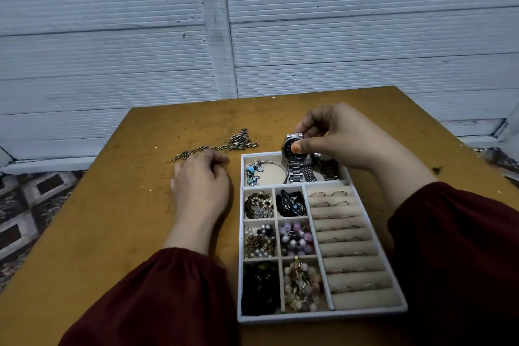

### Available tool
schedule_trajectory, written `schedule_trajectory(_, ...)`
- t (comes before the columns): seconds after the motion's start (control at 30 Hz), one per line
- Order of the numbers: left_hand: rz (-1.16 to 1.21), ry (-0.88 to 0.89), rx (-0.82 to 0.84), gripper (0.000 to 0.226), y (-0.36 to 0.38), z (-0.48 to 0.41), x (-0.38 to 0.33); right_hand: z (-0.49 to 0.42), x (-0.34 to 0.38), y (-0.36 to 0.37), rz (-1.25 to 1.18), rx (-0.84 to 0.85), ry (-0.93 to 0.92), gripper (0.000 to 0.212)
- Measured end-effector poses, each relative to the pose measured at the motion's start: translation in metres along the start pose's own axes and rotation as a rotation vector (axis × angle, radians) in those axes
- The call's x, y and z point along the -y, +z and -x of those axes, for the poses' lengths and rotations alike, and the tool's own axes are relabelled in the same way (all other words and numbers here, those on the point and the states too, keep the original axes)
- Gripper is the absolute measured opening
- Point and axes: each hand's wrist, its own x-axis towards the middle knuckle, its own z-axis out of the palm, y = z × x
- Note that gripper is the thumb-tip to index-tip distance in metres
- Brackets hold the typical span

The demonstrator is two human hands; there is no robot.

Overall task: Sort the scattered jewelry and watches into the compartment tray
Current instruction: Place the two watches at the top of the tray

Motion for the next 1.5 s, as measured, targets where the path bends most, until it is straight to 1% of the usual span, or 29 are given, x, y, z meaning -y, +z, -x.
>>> schedule_trajectory(0.13,-0.012,0.003,0.001,0.026,0.0,0.0,0.0,-0.001,-0.001,-0.002,0.019,0.04,0.006,0.018)
schedule_trajectory(0.3,-0.015,0.009,0.0,0.027,0.001,0.0,0.001,-0.004,-0.004,0.007,0.154,-0.026,-0.028,0.017)
schedule_trajectory(0.43,-0.025,0.008,-0.001,0.027,0.001,0.0,0.0,-0.006,-0.01,0.011,0.189,-0.079,-0.046,0.017)
schedule_trajectory(0.6,-0.035,0.004,0.0,0.026,0.0,0.001,-0.001,-0.01,-0.017,0.017,0.367,-0.138,-0.066,0.021)
schedule_trajectory(0.73,-0.046,0.0,0.005,0.025,0.0,0.0,-0.001,-0.012,-0.021,0.018,0.373,-0.162,-0.059,0.019)
schedule_trajectory(1.0,-0.058,-0.012,0.022,0.025,-0.001,0.002,-0.004,-0.007,-0.022,0.014,0.387,-0.154,-0.031,0.027)
schedule_trajectory(1.13,-0.067,-0.018,0.035,0.026,-0.002,0.002,-0.004,-0.007,-0.022,0.013,0.394,-0.137,-0.034,0.024)
schedule_trajectory(1.23,-0.071,-0.019,0.036,0.025,-0.001,0.001,-0.004,-0.009,-0.027,0.013,0.344,-0.119,-0.012,0.024)
schedule_trajectory(1.37,-0.055,-0.009,0.022,0.023,-0.001,0.001,-0.003,-0.01,-0.032,0.009,0.328,-0.129,0.002,0.015)
schedule_trajectory(1.5,-0.067,-0.013,0.027,0.023,-0.002,0.001,-0.004,-0.01,-0.032,0.009,0.345,-0.116,-0.037,0.013)
